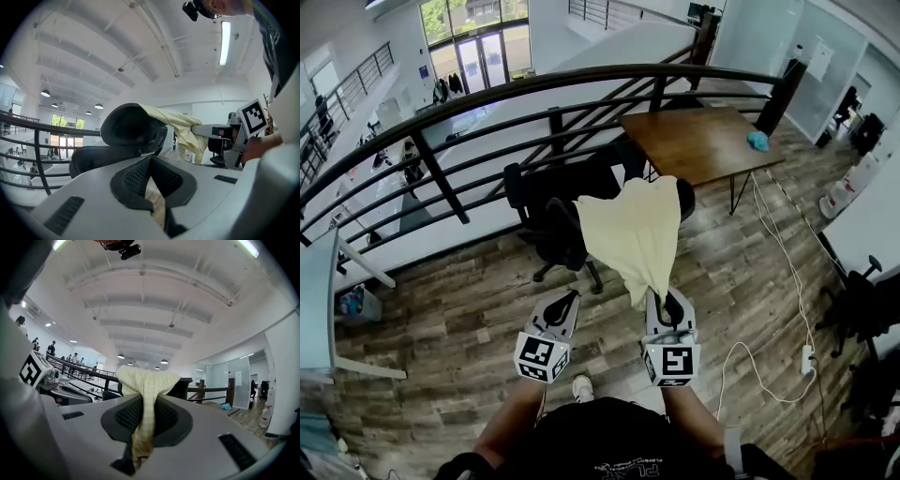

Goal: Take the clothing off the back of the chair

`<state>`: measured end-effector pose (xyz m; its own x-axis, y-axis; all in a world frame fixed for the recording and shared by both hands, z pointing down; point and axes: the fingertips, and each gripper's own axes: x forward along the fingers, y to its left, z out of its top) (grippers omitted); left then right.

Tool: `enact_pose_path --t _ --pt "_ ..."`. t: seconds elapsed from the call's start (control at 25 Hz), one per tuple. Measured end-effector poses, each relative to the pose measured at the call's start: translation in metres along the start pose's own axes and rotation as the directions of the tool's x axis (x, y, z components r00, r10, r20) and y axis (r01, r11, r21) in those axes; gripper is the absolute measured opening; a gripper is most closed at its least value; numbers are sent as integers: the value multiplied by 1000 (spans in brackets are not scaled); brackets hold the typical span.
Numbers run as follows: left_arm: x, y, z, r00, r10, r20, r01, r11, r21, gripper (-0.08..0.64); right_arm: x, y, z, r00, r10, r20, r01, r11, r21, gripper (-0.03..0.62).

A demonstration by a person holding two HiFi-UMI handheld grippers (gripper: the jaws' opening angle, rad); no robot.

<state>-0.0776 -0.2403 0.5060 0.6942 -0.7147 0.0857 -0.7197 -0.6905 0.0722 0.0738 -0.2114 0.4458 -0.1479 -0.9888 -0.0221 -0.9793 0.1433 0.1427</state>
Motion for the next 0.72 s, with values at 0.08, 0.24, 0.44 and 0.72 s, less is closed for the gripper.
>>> enact_pose_path --t 0.08,0.24,0.44,0.72 --pt "-4 -6 0 1000 17 0 -17 1000 -1 9 -6 -2 0 1000 15 6 -15 1000 -14 54" --pt "-4 -21 -1 999 36 -2 -36 999 -8 9 -13 -8 2 999 48 21 -48 999 -12 54" --pt "-12 -44 -6 999 49 -16 -49 999 -18 9 -32 -13 1 997 74 18 -74 997 1 54" --pt "-20 -63 -9 998 68 -19 -68 998 -15 9 -53 -20 0 994 103 29 -103 995 10 52"
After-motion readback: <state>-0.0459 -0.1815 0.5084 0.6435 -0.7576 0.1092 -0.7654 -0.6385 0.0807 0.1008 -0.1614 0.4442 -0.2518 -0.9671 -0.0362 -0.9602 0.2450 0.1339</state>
